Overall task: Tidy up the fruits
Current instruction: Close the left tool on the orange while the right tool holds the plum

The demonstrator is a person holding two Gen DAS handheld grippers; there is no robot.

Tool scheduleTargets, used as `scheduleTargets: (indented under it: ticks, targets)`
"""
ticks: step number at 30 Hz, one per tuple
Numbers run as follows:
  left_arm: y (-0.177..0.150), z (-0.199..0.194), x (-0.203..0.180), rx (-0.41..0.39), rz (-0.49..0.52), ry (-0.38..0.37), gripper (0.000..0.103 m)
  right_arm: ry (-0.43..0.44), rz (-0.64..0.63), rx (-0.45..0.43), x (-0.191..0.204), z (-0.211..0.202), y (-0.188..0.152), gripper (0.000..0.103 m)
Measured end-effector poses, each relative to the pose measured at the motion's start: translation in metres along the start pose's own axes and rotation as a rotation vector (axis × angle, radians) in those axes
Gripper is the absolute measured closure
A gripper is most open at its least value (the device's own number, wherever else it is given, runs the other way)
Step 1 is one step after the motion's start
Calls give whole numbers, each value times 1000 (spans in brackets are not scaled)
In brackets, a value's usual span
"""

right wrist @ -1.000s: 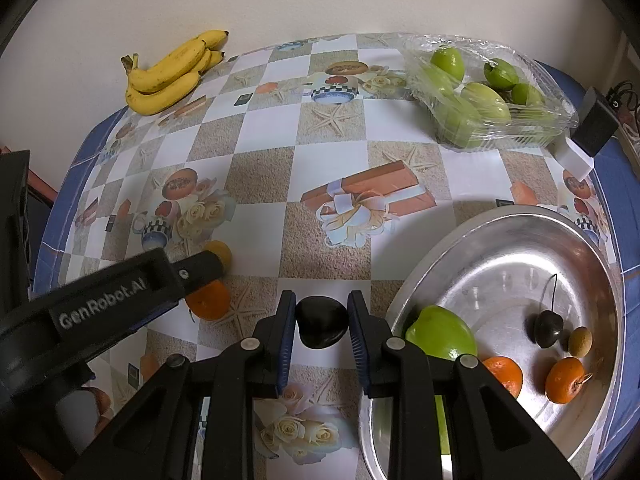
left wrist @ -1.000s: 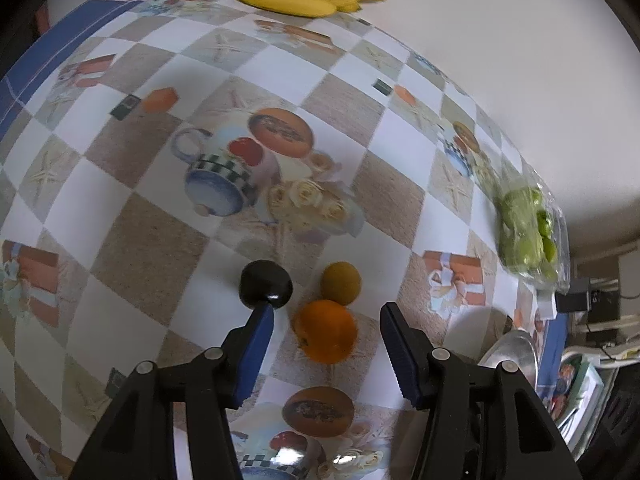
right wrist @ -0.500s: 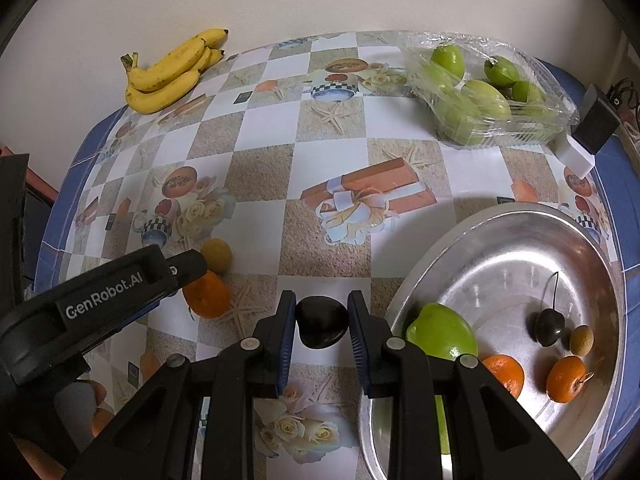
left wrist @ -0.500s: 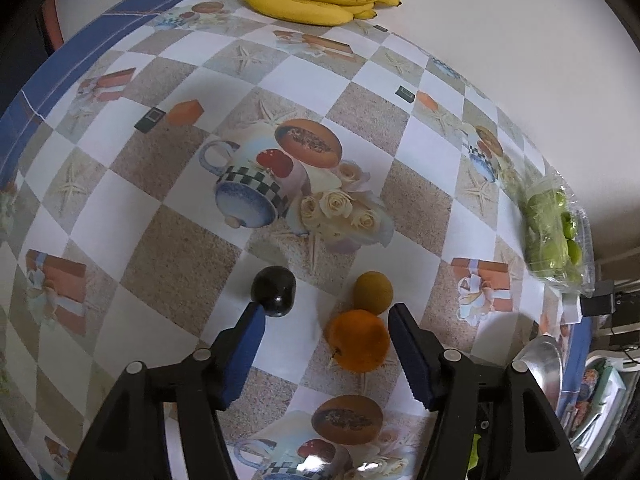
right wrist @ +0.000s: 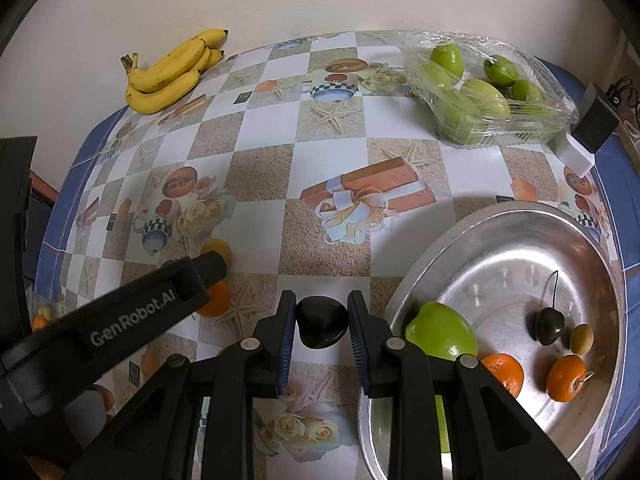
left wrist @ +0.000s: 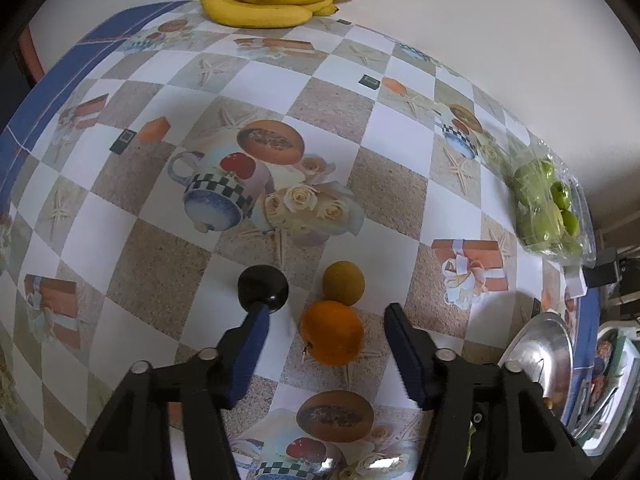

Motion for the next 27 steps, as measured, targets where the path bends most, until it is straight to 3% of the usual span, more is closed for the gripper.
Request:
scheduleTargets:
  ticks: [4, 5, 27]
  targets:
    - [-1, 2, -4, 2, 17, 11, 67, 0, -1, -1, 0, 0, 0, 76]
    - [-2, 3, -4, 4, 18, 11, 68, 0, -1, 0, -1, 0, 0, 76]
    - [0, -30, -9, -60, 32, -18, 69, 30, 36, -35, -13, -22, 1, 76]
Point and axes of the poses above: each gripper's, at about its wrist camera, not at the fingertips, and z roughly the way its jaws point, x to its left, y to its top, the point moved 2 cm from there along z, roughly the way its jaws point, and after that the axes turned 6 degrees about x, right-handed, at the moved point
